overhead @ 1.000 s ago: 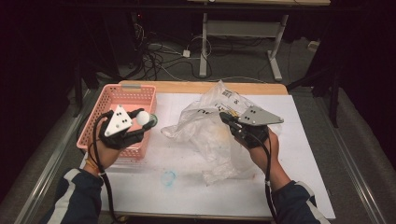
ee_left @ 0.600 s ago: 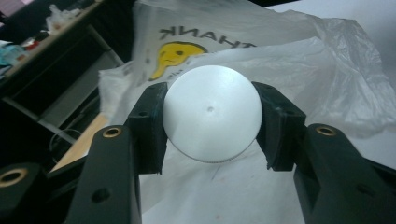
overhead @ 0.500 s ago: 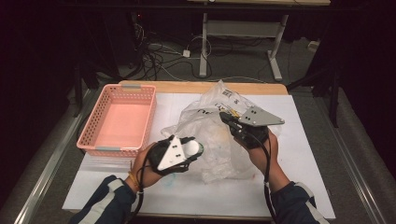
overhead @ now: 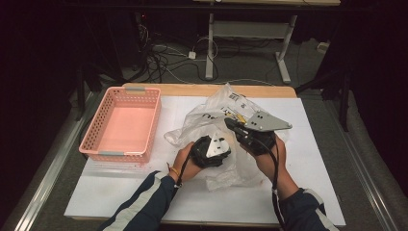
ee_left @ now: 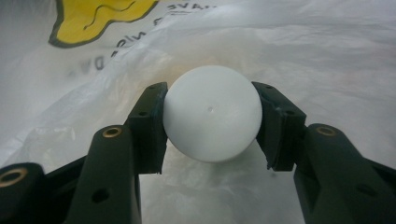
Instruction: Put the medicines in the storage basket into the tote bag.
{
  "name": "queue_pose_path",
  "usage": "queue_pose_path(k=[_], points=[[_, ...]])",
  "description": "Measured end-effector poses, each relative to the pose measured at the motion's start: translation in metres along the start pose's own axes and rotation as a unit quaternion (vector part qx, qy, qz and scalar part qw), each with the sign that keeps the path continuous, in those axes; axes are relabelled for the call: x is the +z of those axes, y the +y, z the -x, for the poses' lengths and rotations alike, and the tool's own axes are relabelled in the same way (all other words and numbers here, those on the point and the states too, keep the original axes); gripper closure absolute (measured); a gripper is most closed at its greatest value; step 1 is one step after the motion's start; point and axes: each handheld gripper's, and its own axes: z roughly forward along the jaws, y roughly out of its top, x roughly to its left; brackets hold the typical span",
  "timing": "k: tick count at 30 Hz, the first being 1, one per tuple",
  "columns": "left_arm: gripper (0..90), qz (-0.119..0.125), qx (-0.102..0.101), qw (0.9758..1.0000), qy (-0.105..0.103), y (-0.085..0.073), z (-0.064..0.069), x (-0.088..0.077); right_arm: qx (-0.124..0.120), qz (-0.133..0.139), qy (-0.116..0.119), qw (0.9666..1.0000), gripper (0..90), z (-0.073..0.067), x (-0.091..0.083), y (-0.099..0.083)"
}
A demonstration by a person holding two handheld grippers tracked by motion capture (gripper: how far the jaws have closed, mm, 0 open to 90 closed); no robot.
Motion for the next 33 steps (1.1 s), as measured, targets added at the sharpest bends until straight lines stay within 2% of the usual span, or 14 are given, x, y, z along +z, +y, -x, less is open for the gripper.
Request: queue_pose_path(k=[3,6,7,9,12,16,17,20,22,25,27,28,30,33], points=[[48.4,-0.01,-0.017,0.9996,0.018,-0.002,-0.003,0.009,0.006,-0.002,0.002,1.0,90.0,0.002,0.0,-0.001],[47.7,-0.023,-0.018,0.9994,0.018,-0.004,-0.002,0.012,0.01,-0.005,0.002,0.9999,90.0,0.003,0.001,-0.003],[46.5,-0.019,-0.02,0.9995,0.018,-0.004,-0.002,0.011,0.01,-0.008,0.002,0.9999,90.0,0.004,0.002,-0.004],[34.9,-0.011,-0.02,0.9994,0.025,-0.003,0.0,0.007,0.011,-0.012,0.002,0.9999,90.0,0.005,0.003,-0.006],[34.5,0.004,-0.014,0.9996,0.026,0.001,0.004,-0.007,0.015,-0.018,0.001,0.9997,90.0,0.008,0.004,-0.008],[34.5,0.006,0.035,0.9992,0.018,0.005,0.017,-0.033,0.017,-0.025,-0.004,0.9995,90.0,0.011,0.005,-0.012],[34.5,0.011,0.053,0.9984,0.016,0.005,0.024,-0.045,0.02,-0.026,-0.004,0.9994,90.0,0.012,0.005,-0.013],[34.9,0.033,0.084,0.9959,-0.008,0.003,0.036,-0.079,0.019,-0.032,-0.003,0.9993,90.0,0.014,0.006,-0.016],[35.1,0.045,0.095,0.9945,-0.004,0.002,0.04,-0.1,0.02,-0.037,-0.002,0.9991,90.0,0.014,0.007,-0.017],[34.4,0.069,0.084,0.9939,0.023,-0.005,0.036,-0.133,0.021,-0.043,-0.001,0.9989,90.0,0.015,0.007,-0.02],[28.6,0.07,0.066,0.9935,0.061,-0.013,0.027,-0.147,0.02,-0.047,-0.001,0.9987,90.0,0.015,0.006,-0.021],[26.8,0.068,0.046,0.9934,0.08,-0.019,0.019,-0.152,0.019,-0.047,-0.002,0.9987,90.0,0.015,0.006,-0.021],[26.6,0.061,0.005,0.993,0.101,-0.028,0.005,-0.154,0.02,-0.049,0.001,0.9986,90.0,0.016,0.005,-0.022],[23.4,0.018,-0.018,0.993,0.116,-0.035,-0.008,-0.142,0.019,-0.056,0.001,0.9983,90.0,0.016,0.003,-0.025]])
